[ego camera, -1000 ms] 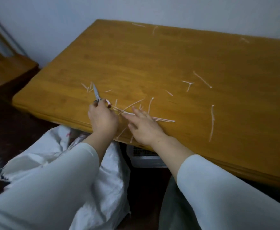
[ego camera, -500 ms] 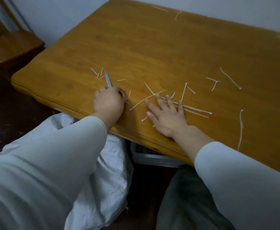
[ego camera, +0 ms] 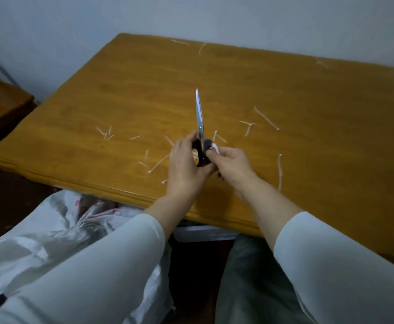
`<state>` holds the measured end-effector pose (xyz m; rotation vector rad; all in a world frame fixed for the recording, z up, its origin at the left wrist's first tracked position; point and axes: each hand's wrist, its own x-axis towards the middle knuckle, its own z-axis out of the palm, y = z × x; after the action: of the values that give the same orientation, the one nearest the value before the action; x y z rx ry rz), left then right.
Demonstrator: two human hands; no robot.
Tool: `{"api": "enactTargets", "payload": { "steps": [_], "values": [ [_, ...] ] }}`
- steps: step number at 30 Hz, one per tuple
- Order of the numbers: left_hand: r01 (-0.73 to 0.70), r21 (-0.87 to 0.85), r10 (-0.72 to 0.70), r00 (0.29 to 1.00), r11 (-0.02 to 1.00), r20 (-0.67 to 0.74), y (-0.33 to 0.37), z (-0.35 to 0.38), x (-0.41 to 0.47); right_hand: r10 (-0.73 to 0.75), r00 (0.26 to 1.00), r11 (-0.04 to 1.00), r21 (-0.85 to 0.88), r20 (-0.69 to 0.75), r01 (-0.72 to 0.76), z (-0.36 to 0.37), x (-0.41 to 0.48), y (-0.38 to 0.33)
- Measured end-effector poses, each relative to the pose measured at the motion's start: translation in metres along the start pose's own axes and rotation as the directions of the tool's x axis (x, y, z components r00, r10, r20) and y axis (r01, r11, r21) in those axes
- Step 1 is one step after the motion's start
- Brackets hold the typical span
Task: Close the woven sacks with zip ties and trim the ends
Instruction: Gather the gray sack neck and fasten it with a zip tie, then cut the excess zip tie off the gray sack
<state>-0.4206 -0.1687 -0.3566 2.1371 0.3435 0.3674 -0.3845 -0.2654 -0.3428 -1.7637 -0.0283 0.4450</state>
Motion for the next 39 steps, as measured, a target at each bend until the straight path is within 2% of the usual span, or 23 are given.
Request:
{"api": "enactTargets", "payload": {
  "steps": [2, 6, 8, 10, 13, 15, 21, 24, 29, 34, 39],
  "values": [
    [0.015, -0.083, -0.006, 0.994, 0.996, 0.105, 0.022, 0.019, -0.013, 0.012, 0.998, 1.000, 0.008, -0.061, -0.012, -0.035, -0.018, 0.005],
    [0.248, -0.298, -0.178, 0.954, 0.922, 0.243, 0.083, 0.057, -0.041, 0.062, 0.988, 0.998, 0.005, -0.143, -0.062, -0.103, -0.070, 0.025],
    [0.310, -0.298, -0.225, 0.931, 0.903, 0.287, 0.113, 0.080, -0.058, 0.087, 0.977, 0.996, 0.000, -0.193, -0.089, -0.136, -0.100, 0.037],
    [0.372, -0.310, -0.254, 0.898, 0.875, 0.361, 0.137, 0.107, -0.080, 0.147, 0.964, 0.988, 0.073, -0.222, -0.134, -0.169, -0.130, 0.053],
    [0.479, -0.309, -0.280, 0.812, 0.822, 0.512, 0.160, 0.151, -0.123, 0.354, 0.913, 0.884, 0.391, -0.204, -0.255, -0.217, -0.181, 0.082],
    [0.531, -0.301, -0.272, 0.749, 0.792, 0.604, 0.172, 0.179, -0.158, 0.445, 0.874, 0.796, 0.532, -0.193, -0.288, -0.244, -0.217, 0.103],
    [0.584, -0.178, -0.188, 0.511, 0.792, 0.838, 0.198, 0.255, -0.269, 0.487, 0.822, 0.810, 0.505, -0.294, -0.299, -0.306, -0.325, 0.177],
    [0.600, -0.105, -0.250, 0.478, 0.793, 0.842, 0.193, 0.285, -0.318, 0.527, 0.767, 0.819, 0.460, -0.368, -0.342, -0.330, -0.375, 0.217],
    [0.419, 0.149, -0.362, 0.493, 0.896, 0.791, 0.139, 0.324, -0.373, 0.637, 0.674, 0.759, 0.455, -0.375, -0.465, -0.340, -0.432, 0.284],
    [0.044, 0.306, -0.282, 0.528, 0.951, 0.801, 0.098, 0.349, -0.408, 0.670, 0.659, 0.713, 0.542, -0.340, -0.445, -0.325, -0.451, 0.338],
    [-0.207, 0.297, -0.177, 0.454, 0.932, 0.873, 0.073, 0.375, -0.436, 0.727, 0.614, 0.648, 0.600, -0.306, -0.469, -0.314, -0.456, 0.379]
  ]
}}
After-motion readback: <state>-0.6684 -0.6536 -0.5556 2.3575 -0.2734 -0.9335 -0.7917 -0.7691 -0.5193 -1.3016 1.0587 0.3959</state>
